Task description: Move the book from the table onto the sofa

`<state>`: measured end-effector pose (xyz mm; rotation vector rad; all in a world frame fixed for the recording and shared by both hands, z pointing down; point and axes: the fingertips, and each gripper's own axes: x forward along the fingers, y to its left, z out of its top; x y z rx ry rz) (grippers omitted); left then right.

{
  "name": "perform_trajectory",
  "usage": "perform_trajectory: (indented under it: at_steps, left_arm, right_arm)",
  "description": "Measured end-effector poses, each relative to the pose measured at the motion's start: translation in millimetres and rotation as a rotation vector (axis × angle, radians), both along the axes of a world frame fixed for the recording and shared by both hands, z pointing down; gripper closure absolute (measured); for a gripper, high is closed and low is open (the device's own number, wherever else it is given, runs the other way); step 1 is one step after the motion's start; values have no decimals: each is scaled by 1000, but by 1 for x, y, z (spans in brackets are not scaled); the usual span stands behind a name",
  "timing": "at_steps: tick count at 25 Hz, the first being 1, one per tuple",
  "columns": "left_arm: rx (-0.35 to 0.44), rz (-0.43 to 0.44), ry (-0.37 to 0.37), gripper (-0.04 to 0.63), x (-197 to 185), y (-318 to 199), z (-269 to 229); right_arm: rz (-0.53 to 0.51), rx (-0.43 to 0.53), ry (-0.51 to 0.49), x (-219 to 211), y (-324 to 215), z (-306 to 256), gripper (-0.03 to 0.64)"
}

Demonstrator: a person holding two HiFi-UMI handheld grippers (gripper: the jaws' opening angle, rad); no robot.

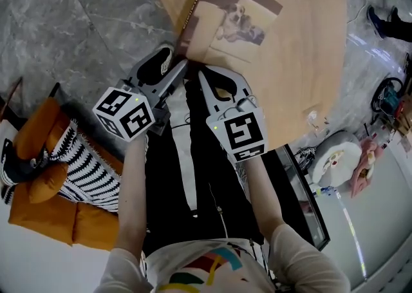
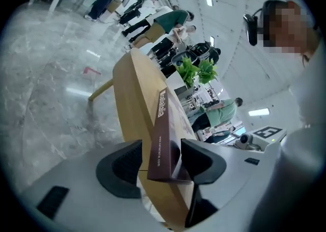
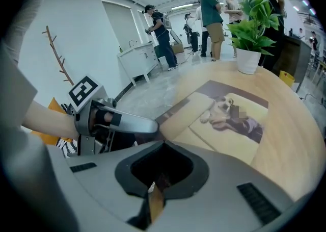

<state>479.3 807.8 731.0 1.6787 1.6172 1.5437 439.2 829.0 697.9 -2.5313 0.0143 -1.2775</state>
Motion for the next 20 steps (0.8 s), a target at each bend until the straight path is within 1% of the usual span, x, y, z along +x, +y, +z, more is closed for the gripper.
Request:
perform_trajectory:
  at_steps: [2,3,5,8,12,14,20]
  left_arm:
    - [-17,11,-82,370,-7,2,2]
    - [-22,24,-111,370,-11,3,3]
    - [-28,46,-157,370,-18,5,2]
    - [-33,46,-210,371,-24,6,1]
    - [-45,41,-244,385,-24,6,1]
    - [-45,40,-247,394,-24,6,0]
    - [-37,34,-191,414,-20,7,-13]
  right_arm:
    - [0,6,9,-1,0,-1,604]
    - [-1,6,11,-1,1,-1,604]
    - [-2,4,14,-1,1,-3,604]
    - [2,8,15,-1,0,-4,604]
    - [9,10,25,3,3,-4,604]
    - [18,4,33,6,6,-5,604]
    - [45,-16,52,13,16,-12,604]
